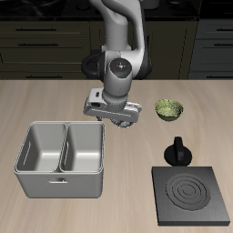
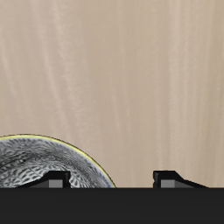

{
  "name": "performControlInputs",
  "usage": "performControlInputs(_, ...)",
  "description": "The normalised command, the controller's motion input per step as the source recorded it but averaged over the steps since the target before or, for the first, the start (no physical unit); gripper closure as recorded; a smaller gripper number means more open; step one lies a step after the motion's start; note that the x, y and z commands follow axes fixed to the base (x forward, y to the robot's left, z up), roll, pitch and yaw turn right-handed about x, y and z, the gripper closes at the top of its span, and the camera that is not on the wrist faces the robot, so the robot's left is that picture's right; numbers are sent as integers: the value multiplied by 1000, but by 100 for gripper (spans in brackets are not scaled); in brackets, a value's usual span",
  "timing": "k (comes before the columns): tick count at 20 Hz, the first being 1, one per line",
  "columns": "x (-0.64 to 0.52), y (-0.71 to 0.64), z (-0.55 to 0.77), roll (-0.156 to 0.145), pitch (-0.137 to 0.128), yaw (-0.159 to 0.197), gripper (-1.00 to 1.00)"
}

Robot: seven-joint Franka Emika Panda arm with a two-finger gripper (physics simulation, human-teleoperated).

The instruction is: Place the black bowl on the flat stove

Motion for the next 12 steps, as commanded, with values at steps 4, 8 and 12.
performControlInputs(4,-60,-12,88,-4,-15,-6,100)
performControlInputs(8,-39,-14,159,9,-38,-7,100)
performControlInputs(12,-18,35,99,14,-20,-12,100)
